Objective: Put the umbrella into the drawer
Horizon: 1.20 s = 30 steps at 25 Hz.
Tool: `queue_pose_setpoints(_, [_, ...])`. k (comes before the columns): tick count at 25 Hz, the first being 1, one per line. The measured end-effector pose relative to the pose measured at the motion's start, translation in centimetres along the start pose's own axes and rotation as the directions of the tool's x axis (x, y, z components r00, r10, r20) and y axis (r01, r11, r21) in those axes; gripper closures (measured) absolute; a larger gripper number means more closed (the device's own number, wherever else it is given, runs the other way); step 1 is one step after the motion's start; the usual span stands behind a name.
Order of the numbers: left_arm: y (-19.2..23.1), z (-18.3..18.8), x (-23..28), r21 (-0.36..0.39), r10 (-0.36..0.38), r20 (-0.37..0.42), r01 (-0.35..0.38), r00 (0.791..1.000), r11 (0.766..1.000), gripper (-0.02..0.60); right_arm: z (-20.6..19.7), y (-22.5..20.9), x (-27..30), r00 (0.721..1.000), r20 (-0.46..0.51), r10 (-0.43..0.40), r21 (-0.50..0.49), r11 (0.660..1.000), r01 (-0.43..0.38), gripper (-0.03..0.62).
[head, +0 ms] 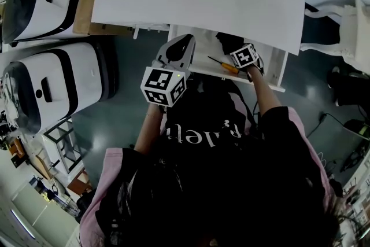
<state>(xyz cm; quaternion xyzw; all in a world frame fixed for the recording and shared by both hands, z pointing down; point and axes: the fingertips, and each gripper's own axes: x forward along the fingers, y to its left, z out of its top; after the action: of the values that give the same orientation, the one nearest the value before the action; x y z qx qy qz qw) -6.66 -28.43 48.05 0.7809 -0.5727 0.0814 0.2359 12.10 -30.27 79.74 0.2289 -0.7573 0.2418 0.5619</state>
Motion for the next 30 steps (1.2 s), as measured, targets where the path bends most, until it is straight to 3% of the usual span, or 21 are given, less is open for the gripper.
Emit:
queue_pose_setpoints(5, [0.1, -0.2, -0.6, 0.005, -0.02, -0.002, 0.02, 1.0, 1.0, 0.557, 0.5, 0.4, -1.3, 0.999, 0.038, 0.022, 0.025, 0.999, -0.023, 0.313])
queue_pose_setpoints(10, [0.0, -0.2, -1.0, 0.012, -0.063, 0.006, 0.063, 0.998, 0.998, 0.557, 1.4, 0.9, -4.8, 0.99, 0.144, 0.005, 0.082, 0.997, -0.017, 0.313])
queue_pose_setpoints(13, [-0.4, 0.0, -1.2, 0.02, -0.094, 0.01, 0.094, 0.996, 0.995, 0.557, 2.4, 1.7, -7.4, 0.968, 0.25, -0.009, 0.124, 0.992, -0.022, 0.315])
queue_pose_setpoints(20, [-1.0, 0.3, -2.6, 0.049, -0.175, 0.021, 0.174, 0.984, 0.984, 0.557, 5.4, 4.2, -15.2, 0.865, 0.493, -0.091, 0.248, 0.968, -0.04, 0.315])
queue_pose_setpoints(30, [-0.5, 0.6, -7.2, 0.084, -0.261, 0.043, 0.257, 0.964, 0.963, 0.557, 8.9, 11.9, -25.1, 0.69, 0.699, -0.185, 0.286, 0.958, -0.033, 0.315])
